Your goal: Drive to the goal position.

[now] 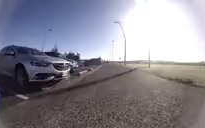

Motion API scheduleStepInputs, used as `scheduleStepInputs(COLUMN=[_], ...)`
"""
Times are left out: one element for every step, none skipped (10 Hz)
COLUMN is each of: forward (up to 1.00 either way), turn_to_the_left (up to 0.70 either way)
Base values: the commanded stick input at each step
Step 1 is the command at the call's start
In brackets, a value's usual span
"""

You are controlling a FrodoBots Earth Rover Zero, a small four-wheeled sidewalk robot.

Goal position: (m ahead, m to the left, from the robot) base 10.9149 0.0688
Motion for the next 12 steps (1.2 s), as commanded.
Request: scheduleStepInputs(forward=[0.70,0.70,0.70,0.70,0.70,0.70,0.70,0.70,0.70,0.70,0.70,0.70], turn_to_the_left=[-0.35,-0.35,-0.35,-0.35,-0.35,-0.35,-0.35,-0.29,-0.18,-0.12,-0.06,0.00])
